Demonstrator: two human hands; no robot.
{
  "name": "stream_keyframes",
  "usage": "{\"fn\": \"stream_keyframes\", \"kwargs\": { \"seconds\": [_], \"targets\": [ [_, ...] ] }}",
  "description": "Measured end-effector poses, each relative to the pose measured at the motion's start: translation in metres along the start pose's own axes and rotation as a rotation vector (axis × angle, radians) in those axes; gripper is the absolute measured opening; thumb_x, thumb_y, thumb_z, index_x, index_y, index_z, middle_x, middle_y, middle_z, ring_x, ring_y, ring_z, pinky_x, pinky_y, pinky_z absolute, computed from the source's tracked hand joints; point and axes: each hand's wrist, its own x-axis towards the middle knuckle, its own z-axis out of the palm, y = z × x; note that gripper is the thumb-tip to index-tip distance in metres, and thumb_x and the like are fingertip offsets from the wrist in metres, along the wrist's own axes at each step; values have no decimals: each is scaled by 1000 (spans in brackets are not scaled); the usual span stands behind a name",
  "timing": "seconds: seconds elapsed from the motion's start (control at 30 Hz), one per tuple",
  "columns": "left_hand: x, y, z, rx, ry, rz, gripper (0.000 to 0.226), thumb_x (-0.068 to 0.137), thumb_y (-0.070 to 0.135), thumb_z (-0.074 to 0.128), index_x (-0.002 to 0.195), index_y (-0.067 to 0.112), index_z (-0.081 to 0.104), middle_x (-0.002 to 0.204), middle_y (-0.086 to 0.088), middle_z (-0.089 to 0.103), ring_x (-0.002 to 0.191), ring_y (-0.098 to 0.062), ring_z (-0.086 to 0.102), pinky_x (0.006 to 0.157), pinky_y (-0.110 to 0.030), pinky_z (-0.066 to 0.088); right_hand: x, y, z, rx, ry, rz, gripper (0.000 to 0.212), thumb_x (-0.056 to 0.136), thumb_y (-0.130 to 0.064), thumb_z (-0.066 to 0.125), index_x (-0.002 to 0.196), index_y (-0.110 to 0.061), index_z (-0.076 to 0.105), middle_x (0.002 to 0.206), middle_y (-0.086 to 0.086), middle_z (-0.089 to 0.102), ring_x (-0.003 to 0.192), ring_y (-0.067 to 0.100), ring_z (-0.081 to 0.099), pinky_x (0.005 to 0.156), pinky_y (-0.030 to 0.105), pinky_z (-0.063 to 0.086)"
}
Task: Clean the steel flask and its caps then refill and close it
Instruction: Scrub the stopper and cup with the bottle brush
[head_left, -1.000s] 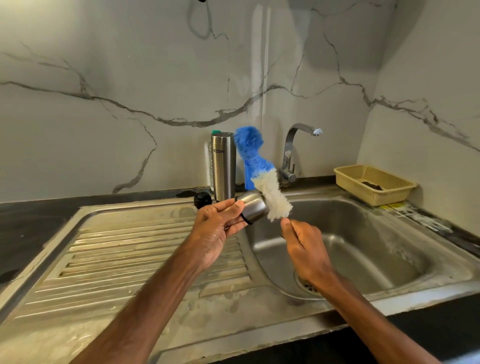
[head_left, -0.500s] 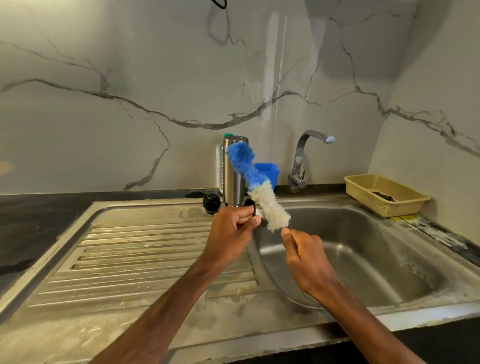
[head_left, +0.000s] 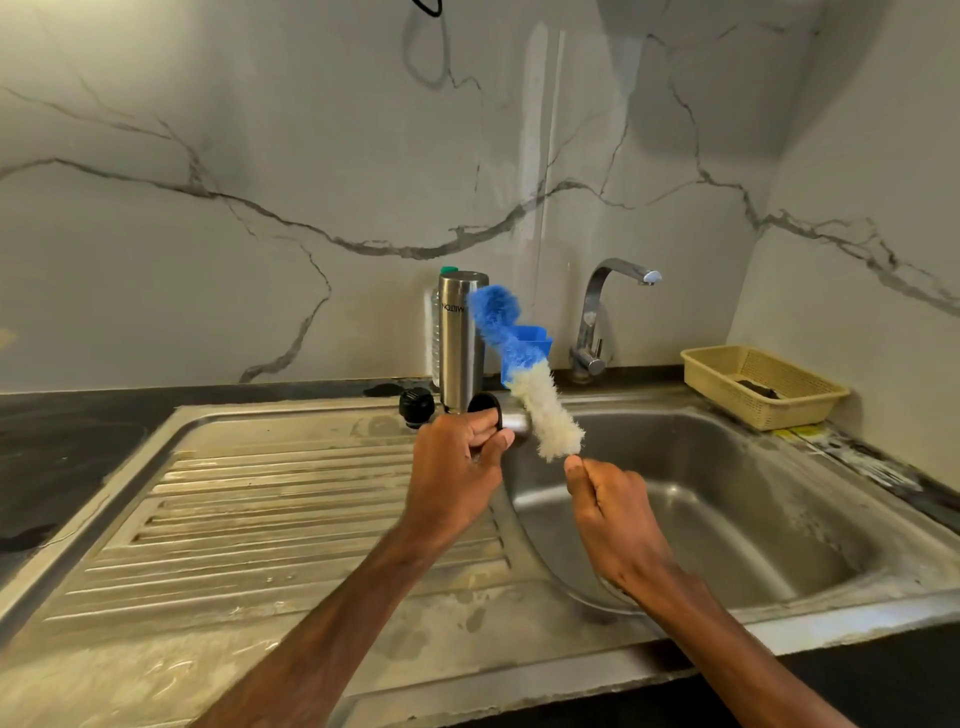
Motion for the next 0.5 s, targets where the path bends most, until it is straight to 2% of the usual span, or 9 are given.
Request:
{"fn": "stream_keyframes", "kwargs": {
  "seconds": [0.17,0.3,0.4,0.5],
  "targets": [
    [-2,-6,0,-29,-9,-22,8,90,12,76,94,5,77,83,5,77,80,-5,72,69,-13,56,-2,-5,9,-43,-53,-53,44,107,-35,38,63,-29,42,55,-11,42,45,7,37,49,23,28],
    [-4,-5,5,40,2,43,27,90,17,77,114,5,75,103,1,78,99,3,67,80,-2,49,4,3,7,-35,17,-3,45,107,-35,36,63,-24,44,56,-9,42,51,7,35,52,29,30],
    [-5,-5,6,87,-16,107,25,89,16,78,113,10,75,104,4,77,99,0,69,85,-11,55,-1,-2,5,-27,-13,-81,45,107,-32,38,62,-27,41,52,-11,39,46,7,37,49,20,26],
    [-8,-5,4,217,-6,180,16,88,14,78,103,10,75,92,-4,78,81,-13,74,73,-25,60,0,-4,5,10,13,-62,46,107,-31,39,61,-24,40,52,-10,38,45,8,39,47,19,27]
  ]
}}
